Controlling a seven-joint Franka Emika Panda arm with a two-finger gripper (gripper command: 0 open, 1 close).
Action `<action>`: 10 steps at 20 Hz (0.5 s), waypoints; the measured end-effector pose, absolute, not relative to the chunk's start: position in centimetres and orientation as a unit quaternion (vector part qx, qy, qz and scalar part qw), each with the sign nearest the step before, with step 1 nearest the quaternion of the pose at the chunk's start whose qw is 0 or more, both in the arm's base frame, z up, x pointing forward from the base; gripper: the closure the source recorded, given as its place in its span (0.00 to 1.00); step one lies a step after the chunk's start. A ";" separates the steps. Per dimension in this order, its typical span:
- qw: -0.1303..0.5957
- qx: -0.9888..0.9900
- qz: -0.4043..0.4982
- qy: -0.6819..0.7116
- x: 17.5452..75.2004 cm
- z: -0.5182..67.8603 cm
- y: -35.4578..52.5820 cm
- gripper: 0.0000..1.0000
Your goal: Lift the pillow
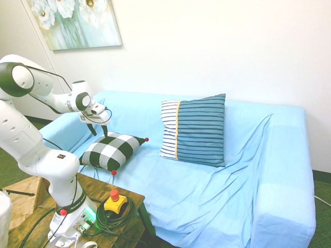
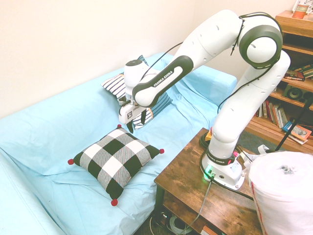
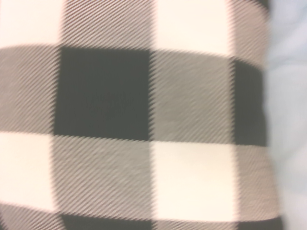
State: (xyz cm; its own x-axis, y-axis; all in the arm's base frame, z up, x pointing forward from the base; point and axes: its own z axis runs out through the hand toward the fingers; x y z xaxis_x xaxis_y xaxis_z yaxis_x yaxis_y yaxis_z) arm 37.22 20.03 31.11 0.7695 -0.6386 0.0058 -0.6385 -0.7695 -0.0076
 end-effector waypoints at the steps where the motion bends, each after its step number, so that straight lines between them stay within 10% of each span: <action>1: 0.002 -0.942 -0.001 0.335 36.5 30.2 21.0 0.00; 10: -0.011 -0.938 0.039 0.343 31.8 20.0 22.5 0.00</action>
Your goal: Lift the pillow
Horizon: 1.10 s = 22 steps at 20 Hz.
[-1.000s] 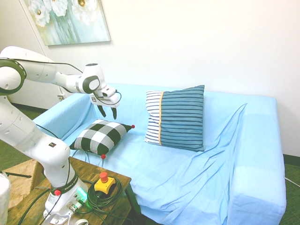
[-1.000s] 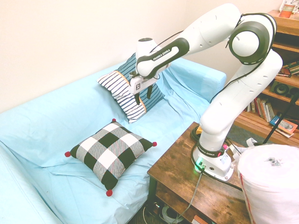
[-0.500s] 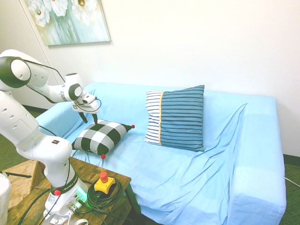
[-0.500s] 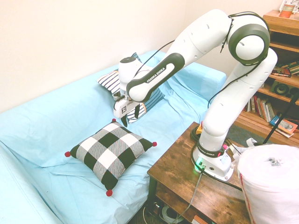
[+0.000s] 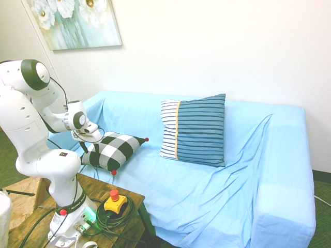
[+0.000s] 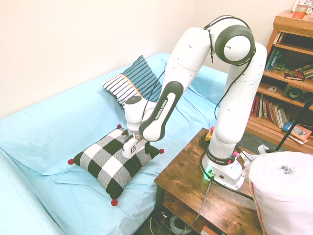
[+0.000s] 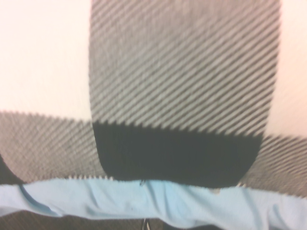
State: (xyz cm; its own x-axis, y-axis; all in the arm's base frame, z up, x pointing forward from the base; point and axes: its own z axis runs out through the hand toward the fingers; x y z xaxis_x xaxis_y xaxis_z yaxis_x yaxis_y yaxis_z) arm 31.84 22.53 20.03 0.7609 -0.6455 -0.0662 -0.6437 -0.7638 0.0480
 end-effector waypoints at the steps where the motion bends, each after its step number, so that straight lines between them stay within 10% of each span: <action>1: 0.013 0.938 -0.044 -0.345 31.2 18.9 22.6 0.00; 22: -0.001 0.934 -0.026 -0.356 32.1 9.4 23.2 0.00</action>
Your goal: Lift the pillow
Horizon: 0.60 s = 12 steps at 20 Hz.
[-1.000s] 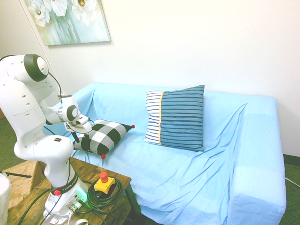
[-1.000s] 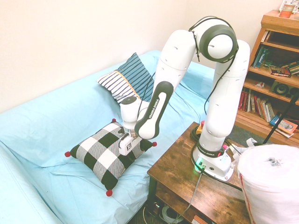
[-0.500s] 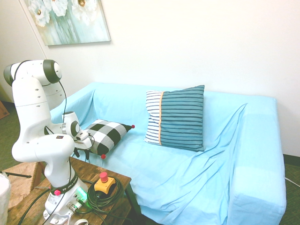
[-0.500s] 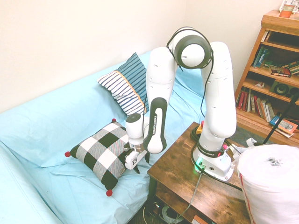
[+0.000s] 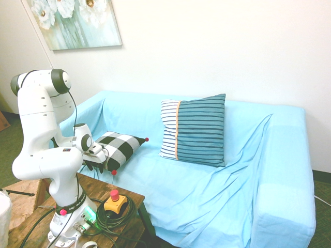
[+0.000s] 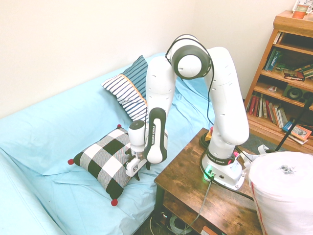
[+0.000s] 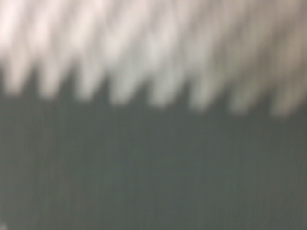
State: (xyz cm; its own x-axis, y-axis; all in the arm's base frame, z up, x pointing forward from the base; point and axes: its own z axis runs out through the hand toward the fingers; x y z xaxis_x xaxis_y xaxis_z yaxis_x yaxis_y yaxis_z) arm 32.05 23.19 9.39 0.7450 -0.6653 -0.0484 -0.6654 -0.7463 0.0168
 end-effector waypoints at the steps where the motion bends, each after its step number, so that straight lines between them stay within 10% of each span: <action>1: 0.002 -0.934 0.022 0.357 32.6 9.5 23.1 0.00; 12: 0.020 -0.928 -0.004 0.371 41.2 15.6 23.7 0.00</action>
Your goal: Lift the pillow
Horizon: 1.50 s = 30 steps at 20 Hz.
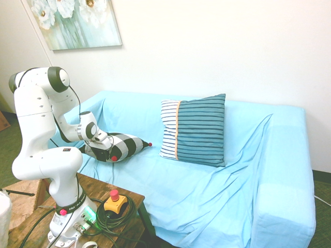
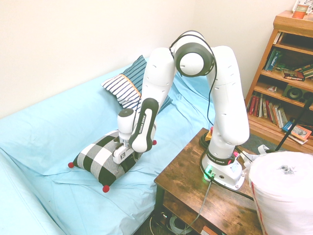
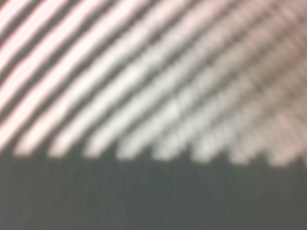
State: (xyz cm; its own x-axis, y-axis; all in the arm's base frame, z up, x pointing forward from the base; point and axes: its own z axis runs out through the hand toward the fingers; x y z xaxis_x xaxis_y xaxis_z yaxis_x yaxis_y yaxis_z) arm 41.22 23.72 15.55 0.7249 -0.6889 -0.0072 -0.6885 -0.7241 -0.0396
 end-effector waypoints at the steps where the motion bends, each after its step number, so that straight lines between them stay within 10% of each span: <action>1: 0.024 -0.928 -0.009 0.372 42.8 17.0 23.7 0.00; 20: 0.085 -0.915 -0.078 0.386 69.9 30.4 25.2 0.00; 30: 0.062 -0.928 -0.047 0.366 65.6 32.1 24.5 0.00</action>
